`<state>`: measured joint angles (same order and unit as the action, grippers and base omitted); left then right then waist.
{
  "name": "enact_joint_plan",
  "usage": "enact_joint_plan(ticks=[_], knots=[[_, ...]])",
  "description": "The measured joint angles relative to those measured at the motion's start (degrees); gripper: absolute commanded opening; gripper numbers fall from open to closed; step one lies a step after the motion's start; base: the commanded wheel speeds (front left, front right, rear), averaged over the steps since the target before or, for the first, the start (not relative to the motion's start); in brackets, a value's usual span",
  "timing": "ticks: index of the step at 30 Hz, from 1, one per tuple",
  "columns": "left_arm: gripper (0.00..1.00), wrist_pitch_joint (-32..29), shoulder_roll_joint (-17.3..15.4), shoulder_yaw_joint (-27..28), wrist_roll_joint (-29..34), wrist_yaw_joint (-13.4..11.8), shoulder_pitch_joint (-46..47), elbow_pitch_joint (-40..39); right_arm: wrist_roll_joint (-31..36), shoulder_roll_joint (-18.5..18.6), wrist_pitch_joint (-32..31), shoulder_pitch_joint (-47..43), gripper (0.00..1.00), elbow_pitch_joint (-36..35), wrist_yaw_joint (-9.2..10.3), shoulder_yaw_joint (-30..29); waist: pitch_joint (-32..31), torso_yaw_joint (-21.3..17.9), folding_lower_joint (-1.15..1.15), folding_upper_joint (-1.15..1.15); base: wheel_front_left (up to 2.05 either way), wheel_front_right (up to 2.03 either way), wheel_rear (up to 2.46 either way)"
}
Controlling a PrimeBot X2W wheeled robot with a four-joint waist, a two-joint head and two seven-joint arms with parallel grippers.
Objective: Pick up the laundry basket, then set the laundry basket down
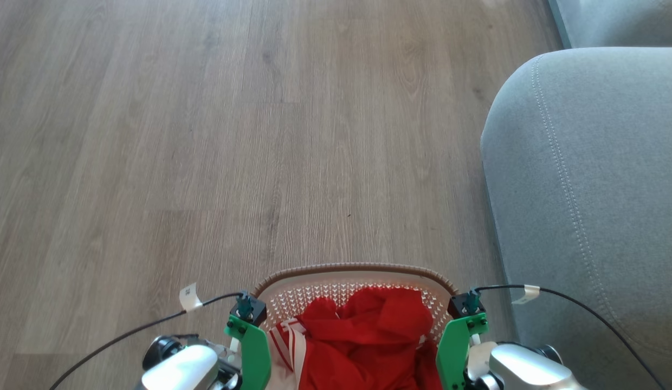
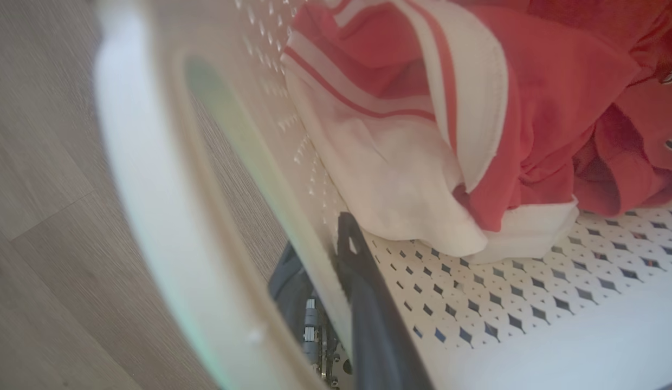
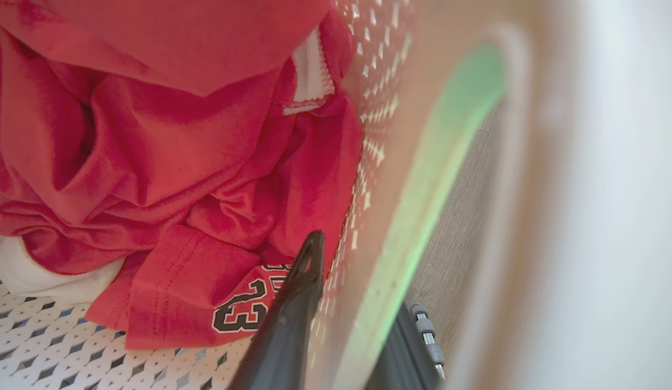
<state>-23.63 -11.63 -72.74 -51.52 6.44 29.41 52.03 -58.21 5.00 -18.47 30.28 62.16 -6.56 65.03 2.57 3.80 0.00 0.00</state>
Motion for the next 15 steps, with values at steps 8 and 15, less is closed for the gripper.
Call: enact_joint_plan(ticks=[8,15], knots=[[0.0,0.0,0.05,0.0,0.0,0.0,-0.04,0.1,0.0,0.0,-0.01,0.0,0.0,0.01,0.0,0.03,-0.08,0.04,0.0,0.0,0.0,0.0,0.0],[0.0,-0.07,0.04,0.0,0.0,0.0,-0.04,0.08,0.0,-0.01,-0.01,0.0,0.0,0.01,0.0,0.07,-0.04,-0.06,0.0,0.0,0.0,0.0,0.0]])
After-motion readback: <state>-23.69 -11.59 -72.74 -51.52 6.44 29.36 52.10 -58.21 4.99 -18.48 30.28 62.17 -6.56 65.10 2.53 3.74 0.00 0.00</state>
